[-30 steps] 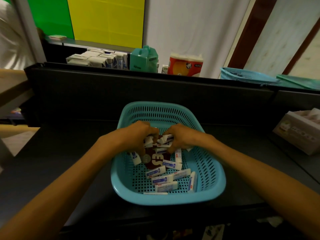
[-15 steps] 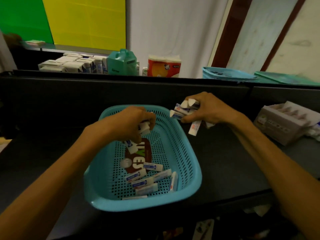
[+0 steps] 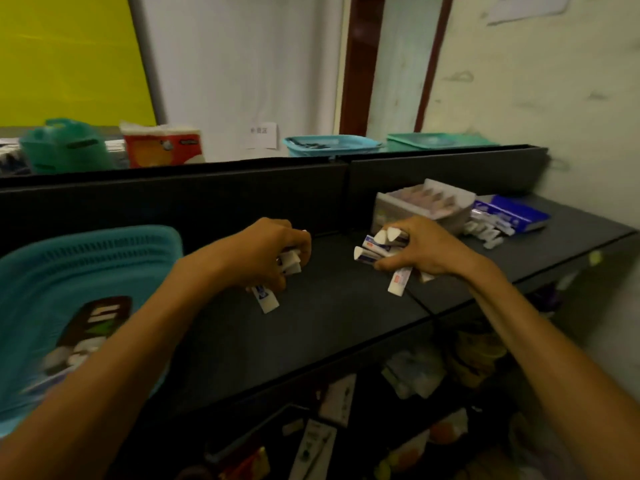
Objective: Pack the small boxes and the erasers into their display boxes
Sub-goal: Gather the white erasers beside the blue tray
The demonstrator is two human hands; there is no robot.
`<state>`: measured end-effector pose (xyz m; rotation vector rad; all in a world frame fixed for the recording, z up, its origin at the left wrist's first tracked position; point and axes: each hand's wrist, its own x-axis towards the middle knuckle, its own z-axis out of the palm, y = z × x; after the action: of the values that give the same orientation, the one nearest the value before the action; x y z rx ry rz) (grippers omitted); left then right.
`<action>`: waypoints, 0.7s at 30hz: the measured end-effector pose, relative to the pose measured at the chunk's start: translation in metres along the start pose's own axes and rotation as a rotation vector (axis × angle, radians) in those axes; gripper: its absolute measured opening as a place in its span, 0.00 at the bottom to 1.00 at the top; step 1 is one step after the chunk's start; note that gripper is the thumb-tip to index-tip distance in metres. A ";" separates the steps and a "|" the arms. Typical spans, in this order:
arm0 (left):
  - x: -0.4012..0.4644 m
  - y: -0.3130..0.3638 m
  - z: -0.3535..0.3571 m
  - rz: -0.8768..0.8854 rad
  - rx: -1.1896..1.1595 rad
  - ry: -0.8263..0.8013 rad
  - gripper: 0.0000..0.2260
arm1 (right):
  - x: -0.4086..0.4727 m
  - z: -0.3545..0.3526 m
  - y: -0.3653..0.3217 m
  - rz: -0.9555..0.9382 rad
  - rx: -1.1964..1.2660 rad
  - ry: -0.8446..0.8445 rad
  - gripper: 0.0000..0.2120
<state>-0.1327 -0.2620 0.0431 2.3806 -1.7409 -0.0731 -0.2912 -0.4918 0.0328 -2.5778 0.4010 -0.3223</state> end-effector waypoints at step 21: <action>0.321 0.214 0.127 0.206 -0.081 -0.124 0.21 | -0.040 -0.148 0.312 0.309 -0.116 0.015 0.13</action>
<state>-0.2533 -0.6450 -0.0188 2.1698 -1.9883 -0.2619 -0.4413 -0.8025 -0.0099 -2.5730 0.8341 -0.2128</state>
